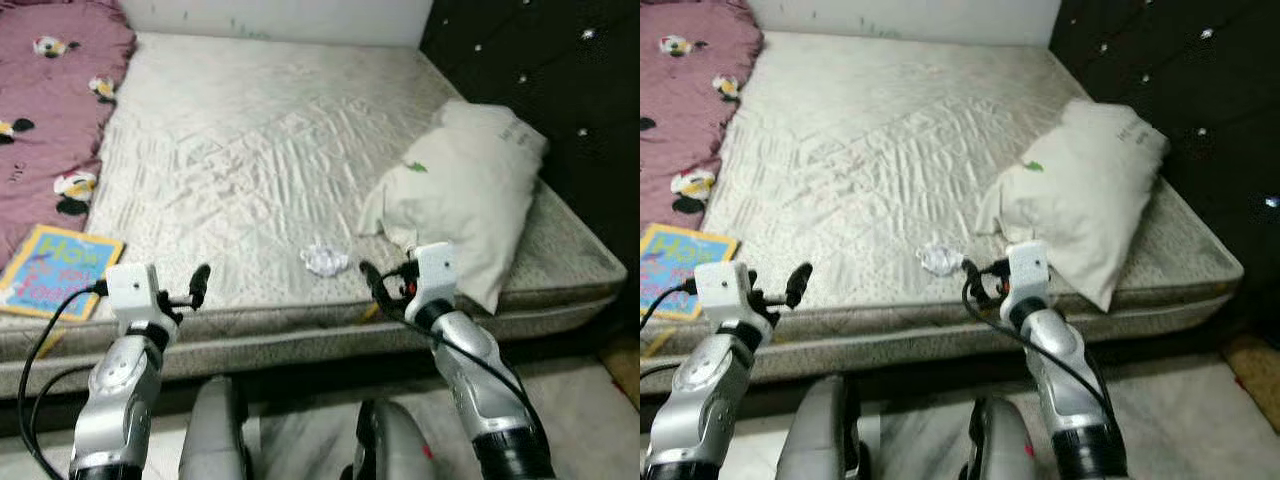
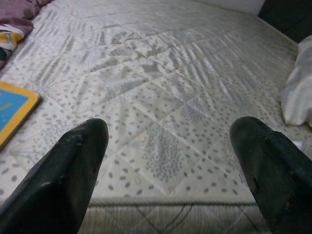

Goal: Clean up the room

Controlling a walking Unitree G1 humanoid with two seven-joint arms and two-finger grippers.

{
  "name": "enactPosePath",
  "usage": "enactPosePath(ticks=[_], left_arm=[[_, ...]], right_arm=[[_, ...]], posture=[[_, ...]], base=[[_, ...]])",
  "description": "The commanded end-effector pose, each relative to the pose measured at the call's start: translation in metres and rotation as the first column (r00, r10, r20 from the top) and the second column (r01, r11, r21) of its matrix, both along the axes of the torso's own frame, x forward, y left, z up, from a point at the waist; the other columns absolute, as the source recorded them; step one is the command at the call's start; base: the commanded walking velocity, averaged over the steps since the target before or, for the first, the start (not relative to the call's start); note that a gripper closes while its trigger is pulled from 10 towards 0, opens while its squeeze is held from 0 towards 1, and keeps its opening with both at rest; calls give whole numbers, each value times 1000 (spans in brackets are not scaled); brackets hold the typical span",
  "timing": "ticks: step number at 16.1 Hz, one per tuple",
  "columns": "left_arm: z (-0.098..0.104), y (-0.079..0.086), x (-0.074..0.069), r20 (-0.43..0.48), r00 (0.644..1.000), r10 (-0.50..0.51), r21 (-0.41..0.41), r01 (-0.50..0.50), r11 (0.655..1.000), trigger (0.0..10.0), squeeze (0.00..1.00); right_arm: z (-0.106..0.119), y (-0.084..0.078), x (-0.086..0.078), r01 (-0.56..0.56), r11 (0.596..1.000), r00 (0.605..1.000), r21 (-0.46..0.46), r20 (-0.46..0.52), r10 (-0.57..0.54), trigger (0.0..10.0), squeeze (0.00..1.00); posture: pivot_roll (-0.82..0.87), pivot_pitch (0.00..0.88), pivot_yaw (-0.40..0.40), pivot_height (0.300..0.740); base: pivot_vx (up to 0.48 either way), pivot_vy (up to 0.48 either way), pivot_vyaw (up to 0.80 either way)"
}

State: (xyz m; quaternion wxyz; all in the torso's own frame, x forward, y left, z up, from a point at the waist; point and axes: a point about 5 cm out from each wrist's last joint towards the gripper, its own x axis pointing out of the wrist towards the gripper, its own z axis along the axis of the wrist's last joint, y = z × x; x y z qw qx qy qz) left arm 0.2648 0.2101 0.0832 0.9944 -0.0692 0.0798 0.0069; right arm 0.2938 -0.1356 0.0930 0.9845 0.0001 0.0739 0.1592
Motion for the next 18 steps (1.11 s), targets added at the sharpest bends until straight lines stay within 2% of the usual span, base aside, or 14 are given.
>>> enactPosePath(ticks=[1, 4, 6, 8, 18], left_arm=[[2, -1, 3, 8, 1000, -10, 2, 10, 1000, 10000, 0], [3, -2, 3, 17, 1000, -16, -6, 17, 1000, 10000, 0], [4, -3, 3, 23, 999, -26, -12, 26, 1000, 10000, 0], [4, -3, 4, 23, 999, -27, -14, 28, 1000, 10000, 0], [3, -3, 1, 23, 999, -40, -23, 40, 999, 10000, 0]], right_arm=[[-1, -2, 2, -9, 1000, 1000, -16, -11, 9, 10000, 0], [-2, 0, 3, -23, 999, 1000, -27, -12, 23, 10000, 0], [0, 5, 2, -77, 996, 997, -42, 0, 77, 10000, 0], [0, 10, 2, -92, 995, 996, -41, 7, 92, 10000, 0], [-1, 12, 2, -102, 994, 995, -43, 3, 102, 10000, 0]], posture=[[16, 42, -80, 573], [15, 40, -80, 573], [16, 40, -79, 573], [16, 42, -78, 573], [18, 44, -78, 573]], base=[[0, 0, 0], [0, 0, 0], [0, 0, 0], [0, 0, 800], [305, 0, 0]])
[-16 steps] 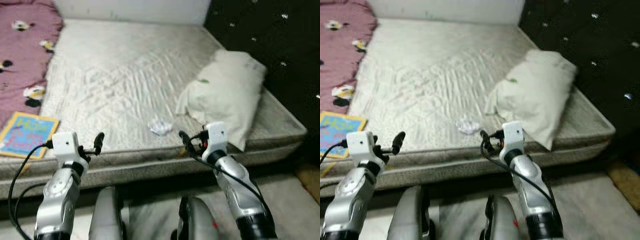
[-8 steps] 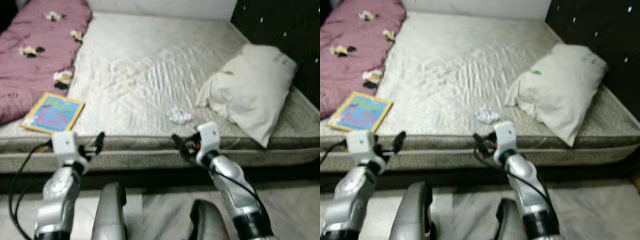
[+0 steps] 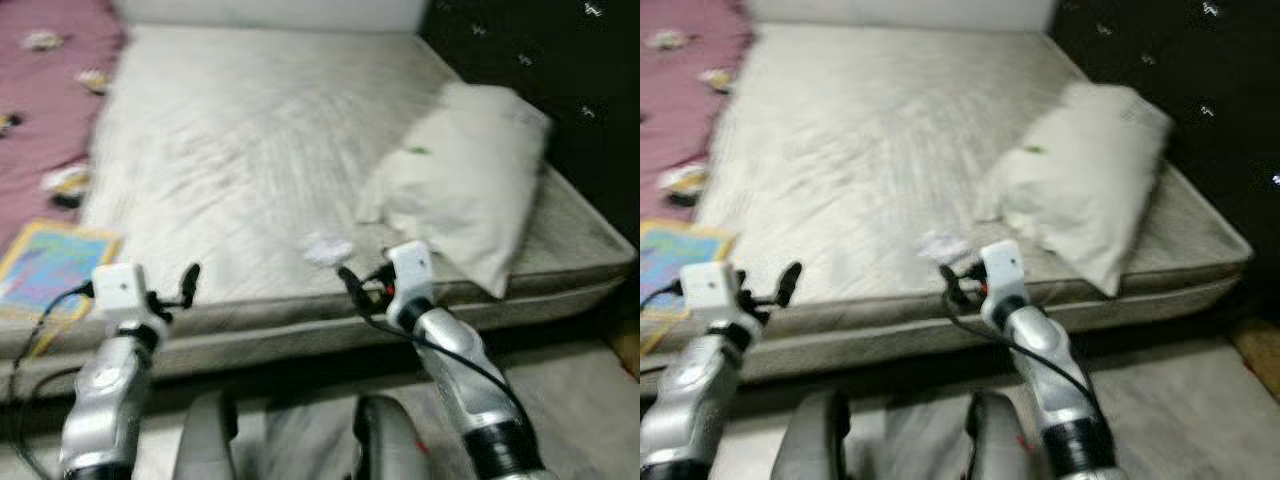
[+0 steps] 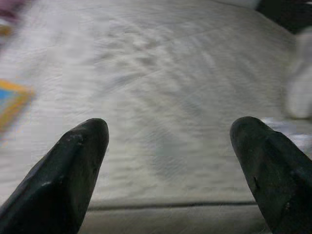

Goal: Clean up the room

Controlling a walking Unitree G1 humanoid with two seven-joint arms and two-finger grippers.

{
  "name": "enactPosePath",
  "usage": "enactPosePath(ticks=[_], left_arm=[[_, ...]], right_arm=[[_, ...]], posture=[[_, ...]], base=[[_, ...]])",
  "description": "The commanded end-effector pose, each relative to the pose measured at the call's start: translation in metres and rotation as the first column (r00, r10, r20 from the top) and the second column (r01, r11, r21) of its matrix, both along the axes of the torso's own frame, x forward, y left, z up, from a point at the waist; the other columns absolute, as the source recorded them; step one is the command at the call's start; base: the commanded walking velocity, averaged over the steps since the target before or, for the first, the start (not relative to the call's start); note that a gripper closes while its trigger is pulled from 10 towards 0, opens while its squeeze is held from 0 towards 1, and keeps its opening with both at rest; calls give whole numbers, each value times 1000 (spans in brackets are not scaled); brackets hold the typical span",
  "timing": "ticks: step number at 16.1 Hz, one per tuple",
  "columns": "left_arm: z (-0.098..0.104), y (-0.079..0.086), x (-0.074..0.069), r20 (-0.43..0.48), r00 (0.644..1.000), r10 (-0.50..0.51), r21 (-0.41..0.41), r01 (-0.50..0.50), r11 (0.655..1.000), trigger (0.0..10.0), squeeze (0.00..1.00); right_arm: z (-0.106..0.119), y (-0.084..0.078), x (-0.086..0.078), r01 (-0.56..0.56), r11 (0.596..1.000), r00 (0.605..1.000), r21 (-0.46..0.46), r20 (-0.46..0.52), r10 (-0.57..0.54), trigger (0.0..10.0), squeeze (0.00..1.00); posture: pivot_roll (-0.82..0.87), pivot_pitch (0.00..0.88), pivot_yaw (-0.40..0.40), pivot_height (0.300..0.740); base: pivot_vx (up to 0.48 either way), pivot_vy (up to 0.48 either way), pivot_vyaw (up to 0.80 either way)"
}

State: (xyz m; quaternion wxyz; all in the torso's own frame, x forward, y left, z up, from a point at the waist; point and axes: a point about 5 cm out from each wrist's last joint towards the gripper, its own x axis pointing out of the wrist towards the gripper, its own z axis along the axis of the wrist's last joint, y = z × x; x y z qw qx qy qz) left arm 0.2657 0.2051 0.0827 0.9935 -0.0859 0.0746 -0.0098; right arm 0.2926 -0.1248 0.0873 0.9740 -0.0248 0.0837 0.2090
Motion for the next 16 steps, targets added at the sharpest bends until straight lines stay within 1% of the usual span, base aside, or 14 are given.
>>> enactPosePath(ticks=[1, 3, 6, 7, 10, 12, 13, 14, 16], left_arm=[[3, 1, 0, 10, 1000, -11, 14, 11, 1000, 10000, 0], [3, 1, 0, 8, 1000, -11, 19, 11, 1000, 10000, 0], [-1, 4, -1, -31, 999, 27, 52, -26, 998, 10000, 0], [-2, 6, -2, -39, 998, 40, 56, -38, 998, 10000, 0], [-1, 13, -10, -44, 997, 65, 65, -62, 996, 10000, 0], [1, 19, -19, -49, 995, 88, 85, -83, 993, 10000, 0], [2, 23, -25, -51, 993, 103, 98, -97, 990, 10000, 0], [4, 29, -35, -56, 990, 131, 108, -124, 986, 10000, 0], [7, 31, -47, -59, 986, 154, 101, -148, 984, 10000, 0]], right_arm=[[4, 2, 3, -4, 1000, 1000, -1, 19, 4, 10000, 0], [4, 3, 2, -18, 1000, 1000, -8, 17, 18, 10000, 0], [1, 6, 2, -66, 997, 998, -44, 1, 66, 10000, 0], [-1, 7, 2, -83, 996, 997, -39, -9, 83, 10000, 0], [-9, 16, 6, -181, 980, 982, -76, -63, 177, 10000, 0], [-11, 21, 12, -200, 976, 979, -89, -66, 194, 10000, 0], [-14, 24, 15, -207, 974, 977, -88, -79, 201, 10000, 0], [-21, 29, 18, -224, 971, 970, -83, -118, 213, 10000, 0], [-26, 36, 21, -227, 970, 968, -82, -131, 215, 10000, 0]], posture=[[20, 43, -78, 573], [21, 42, -79, 573], [34, 41, -82, 573], [39, 42, -83, 573], [75, 50, -86, 573], [118, 72, -90, 573], [139, 87, -94, 573], [158, 107, -101, 573], [179, 146, -116, 573]], base=[[337, 0, 0], [322, 0, 0], [0, 0, 0], [0, 0, 0], [0, 0, 0], [0, 0, 0], [0, 0, 0], [0, 0, 0], [0, 0, 0]])
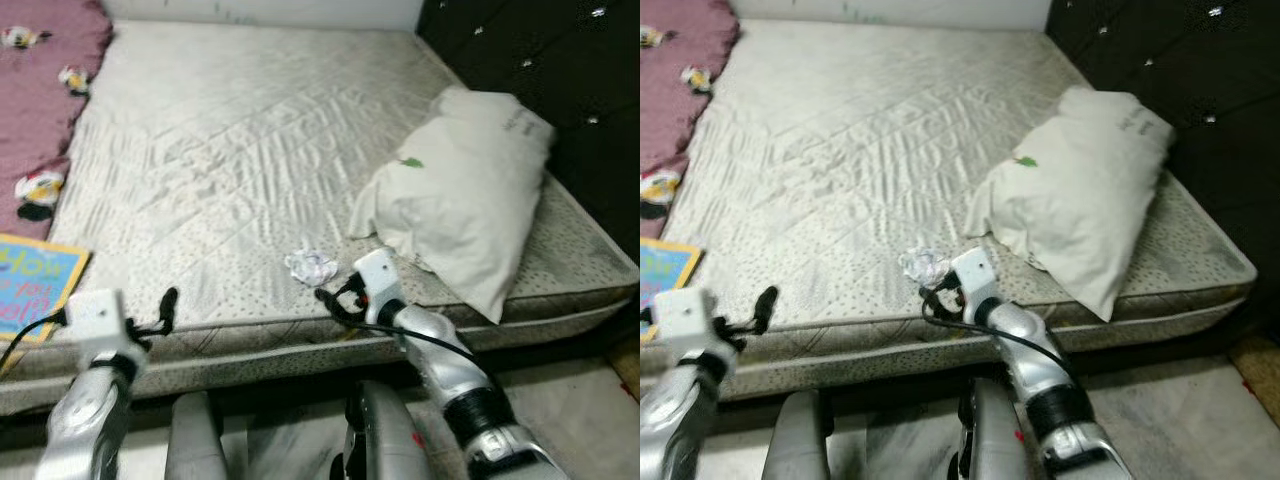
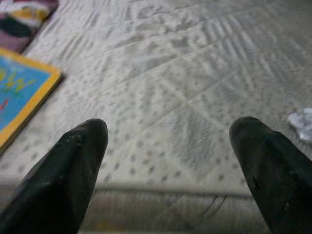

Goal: Clean up the room

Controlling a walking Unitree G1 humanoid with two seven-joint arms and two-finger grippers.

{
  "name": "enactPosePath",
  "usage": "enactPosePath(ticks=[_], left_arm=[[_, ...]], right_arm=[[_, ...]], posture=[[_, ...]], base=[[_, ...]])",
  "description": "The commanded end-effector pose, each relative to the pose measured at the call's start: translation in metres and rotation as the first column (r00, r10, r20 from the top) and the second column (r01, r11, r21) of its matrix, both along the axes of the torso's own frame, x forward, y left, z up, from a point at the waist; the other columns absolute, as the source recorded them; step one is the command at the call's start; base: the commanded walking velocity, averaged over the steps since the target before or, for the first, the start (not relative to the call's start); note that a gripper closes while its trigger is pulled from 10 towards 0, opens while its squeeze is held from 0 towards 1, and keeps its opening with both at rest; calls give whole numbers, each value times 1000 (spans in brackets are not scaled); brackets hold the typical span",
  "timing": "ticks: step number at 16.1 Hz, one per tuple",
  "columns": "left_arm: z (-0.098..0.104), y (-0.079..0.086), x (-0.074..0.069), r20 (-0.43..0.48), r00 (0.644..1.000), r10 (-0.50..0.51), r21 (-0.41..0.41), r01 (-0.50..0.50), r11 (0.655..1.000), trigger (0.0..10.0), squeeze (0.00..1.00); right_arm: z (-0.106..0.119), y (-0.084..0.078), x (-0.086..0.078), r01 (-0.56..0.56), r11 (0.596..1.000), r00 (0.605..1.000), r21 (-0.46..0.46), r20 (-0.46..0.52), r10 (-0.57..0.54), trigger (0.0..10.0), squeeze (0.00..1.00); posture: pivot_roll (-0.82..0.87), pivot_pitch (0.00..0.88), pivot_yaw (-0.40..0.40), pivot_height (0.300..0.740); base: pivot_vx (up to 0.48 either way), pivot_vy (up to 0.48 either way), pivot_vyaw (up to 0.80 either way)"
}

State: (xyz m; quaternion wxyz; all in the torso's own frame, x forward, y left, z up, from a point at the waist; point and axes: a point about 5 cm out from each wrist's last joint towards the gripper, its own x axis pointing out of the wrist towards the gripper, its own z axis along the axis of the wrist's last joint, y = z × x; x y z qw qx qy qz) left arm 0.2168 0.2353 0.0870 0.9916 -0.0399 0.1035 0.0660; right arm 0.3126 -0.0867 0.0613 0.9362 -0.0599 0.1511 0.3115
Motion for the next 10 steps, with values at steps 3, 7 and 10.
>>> enactPosePath(ticks=[3, 7, 10], left_arm=[[6, -7, -10, 0, 1000, -31, -1, 31, 1000, 10000, 0], [13, -16, -14, -7, 998, -62, -6, 62, 998, 10000, 0], [17, -16, -22, -11, 999, -53, -4, 53, 999, 10000, 0]], right_arm=[[-3, 4, 7, 27, 999, 999, -21, 20, -26, 10000, 0], [12, -3, 27, 158, 987, 985, 34, 69, -160, 10000, 0], [28, -9, 42, 247, 966, 957, 81, 134, -256, 10000, 0]], posture=[[179, 191, -120, 573], [173, 243, -121, 573], [196, 270, -128, 573]], base=[[0, 0, 267], [0, 0, 400], [0, 0, 0]])
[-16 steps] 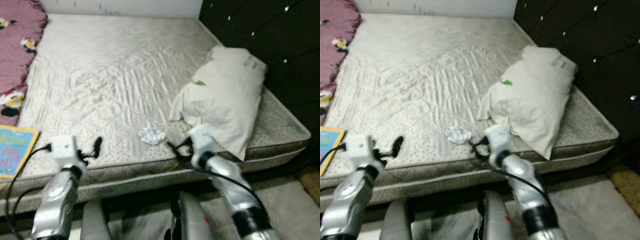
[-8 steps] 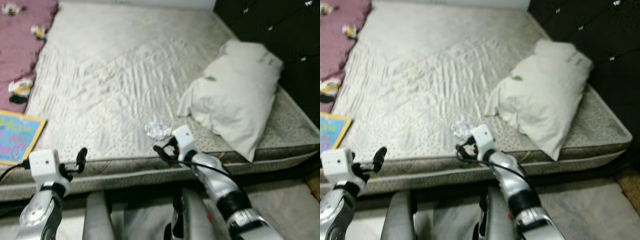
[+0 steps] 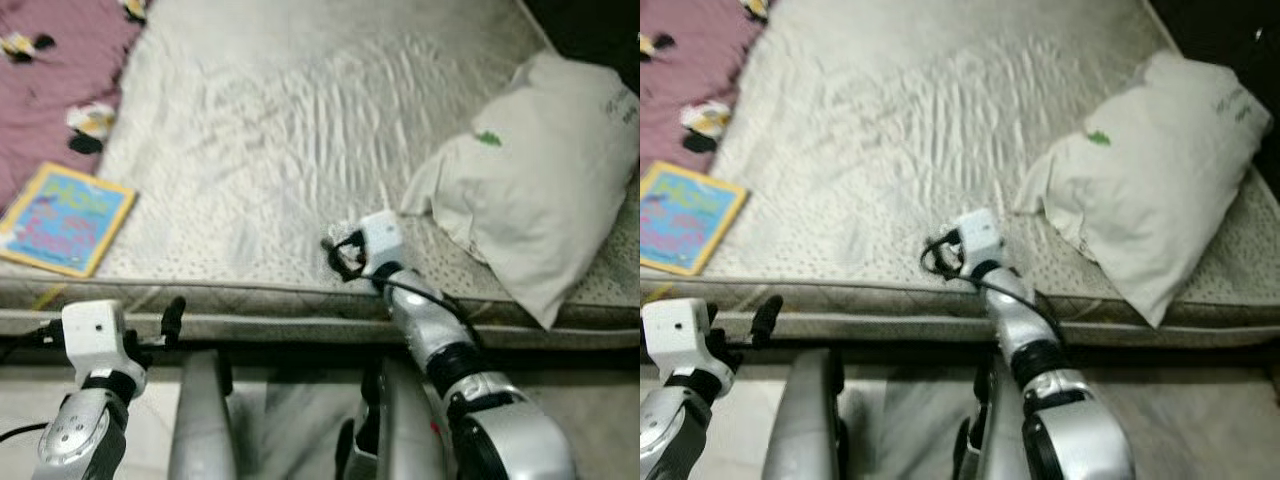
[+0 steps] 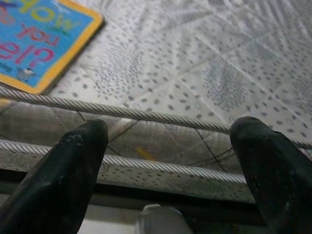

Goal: Clean up the room

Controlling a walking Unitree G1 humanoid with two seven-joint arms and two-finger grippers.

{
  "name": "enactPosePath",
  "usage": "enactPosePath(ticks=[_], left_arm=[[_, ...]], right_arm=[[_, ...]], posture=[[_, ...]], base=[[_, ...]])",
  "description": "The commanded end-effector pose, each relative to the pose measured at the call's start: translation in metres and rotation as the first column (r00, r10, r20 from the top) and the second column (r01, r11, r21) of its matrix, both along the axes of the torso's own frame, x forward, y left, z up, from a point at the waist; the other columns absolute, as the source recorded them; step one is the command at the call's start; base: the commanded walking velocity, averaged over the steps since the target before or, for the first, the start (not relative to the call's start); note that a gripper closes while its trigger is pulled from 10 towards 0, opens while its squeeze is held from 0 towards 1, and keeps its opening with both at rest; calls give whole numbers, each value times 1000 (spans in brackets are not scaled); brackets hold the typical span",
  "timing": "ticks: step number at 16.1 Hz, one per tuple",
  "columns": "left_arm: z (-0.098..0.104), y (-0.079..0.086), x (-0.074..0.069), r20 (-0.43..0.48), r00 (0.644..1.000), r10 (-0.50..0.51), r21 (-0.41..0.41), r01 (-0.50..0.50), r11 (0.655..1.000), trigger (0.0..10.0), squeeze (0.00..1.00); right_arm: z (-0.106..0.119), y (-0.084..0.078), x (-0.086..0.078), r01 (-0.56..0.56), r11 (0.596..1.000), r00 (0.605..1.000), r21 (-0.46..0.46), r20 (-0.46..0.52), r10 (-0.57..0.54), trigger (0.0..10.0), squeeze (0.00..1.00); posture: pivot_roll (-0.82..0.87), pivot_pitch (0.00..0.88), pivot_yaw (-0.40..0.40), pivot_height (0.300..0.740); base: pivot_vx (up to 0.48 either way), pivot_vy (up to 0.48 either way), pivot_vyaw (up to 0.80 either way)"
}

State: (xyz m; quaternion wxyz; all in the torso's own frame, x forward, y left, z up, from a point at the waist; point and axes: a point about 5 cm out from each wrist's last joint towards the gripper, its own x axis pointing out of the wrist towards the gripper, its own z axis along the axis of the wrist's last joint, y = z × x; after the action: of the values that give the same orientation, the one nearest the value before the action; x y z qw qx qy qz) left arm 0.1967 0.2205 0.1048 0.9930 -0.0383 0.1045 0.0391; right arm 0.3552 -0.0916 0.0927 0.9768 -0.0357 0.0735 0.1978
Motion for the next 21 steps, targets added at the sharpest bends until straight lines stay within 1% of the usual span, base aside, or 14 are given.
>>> enactPosePath(ticks=[1, 4, 6, 9, 10, 11, 12, 14, 15, 16, 17, 19, 20, 21], left_arm=[[1, -2, -5, -10, 1000, 4, 0, -4, 1000, 10000, 0], [8, -3, -15, -5, 1000, -1, 7, 1, 1000, 10000, 0], [10, -5, -20, -14, 1000, -2, -2, 2, 1000, 10000, 0], [12, -9, -24, -18, 1000, -10, -11, 10, 1000, 10000, 0], [11, -10, -25, -21, 1000, -11, -12, 11, 1000, 10000, 0], [11, -12, -27, -25, 1000, -9, -20, 8, 1000, 10000, 0], [11, -14, -28, -29, 1000, -9, -24, 8, 1000, 10000, 0], [11, -15, -30, -33, 999, -7, -28, 6, 1000, 10000, 0], [10, -16, -31, -37, 999, -3, -32, 1, 999, 10000, 0], [10, -16, -32, -39, 999, 2, -34, -3, 999, 10000, 0], [9, -16, -33, -41, 999, 8, -35, -10, 999, 10000, 0], [9, -17, -32, -40, 999, 13, -37, -14, 999, 10000, 0], [9, -17, -33, -37, 999, 16, -37, -17, 999, 10000, 0], [10, -17, -34, -35, 999, 18, -37, -19, 999, 10000, 0]], right_arm=[[0, -4, 2, 36, 999, 999, 7, 0, -36, 10000, 0], [8, 2, 12, 82, 997, 997, -4, 10, -82, 10000, 0], [12, 3, 16, 96, 995, 995, -10, 9, -96, 10000, 0], [21, 6, 22, 113, 994, 994, -9, 7, -113, 10000, 0], [24, 9, 24, 117, 993, 993, -15, 9, -117, 10000, 0], [28, 15, 25, 117, 993, 993, -16, 11, -117, 10000, 0], [30, 26, 25, 99, 995, 995, -33, 11, -99, 10000, 0], [29, 35, 24, 87, 995, 996, -47, 2, -87, 10000, 0], [26, 46, 20, 59, 997, 998, -57, -20, -61, 10000, 0], [23, 52, 18, 41, 997, 998, -66, -40, -43, 10000, 0], [15, 63, 11, -12, 995, 998, -102, -68, 5, 10000, 0], [9, 71, 5, -49, 989, 996, -142, -81, 38, 10000, 0], [7, 73, 3, -47, 981, 997, -189, -66, 35, 10000, 0], [7, 73, 3, -35, 979, 998, -199, -51, 25, 10000, 0]], posture=[[210, 277, -130, 573], [249, 307, -136, 573], [261, 324, -141, 573], [263, 347, -153, 573], [265, 349, -158, 573], [266, 357, -165, 573], [265, 364, -171, 573], [265, 368, -178, 573], [266, 372, -189, 573], [266, 372, -193, 573], [266, 370, -198, 573], [268, 367, -204, 573], [271, 366, -206, 573], [274, 367, -208, 573]], base=[[0, 0, 0], [0, 0, 0], [0, 0, 0], [0, 0, 0], [0, 0, 0], [0, 0, 0], [0, 0, 0], [0, 0, 0], [0, 0, 0], [0, 0, 0], [0, 0, 0], [0, 0, 0], [0, 0, 0], [0, 0, 0]])
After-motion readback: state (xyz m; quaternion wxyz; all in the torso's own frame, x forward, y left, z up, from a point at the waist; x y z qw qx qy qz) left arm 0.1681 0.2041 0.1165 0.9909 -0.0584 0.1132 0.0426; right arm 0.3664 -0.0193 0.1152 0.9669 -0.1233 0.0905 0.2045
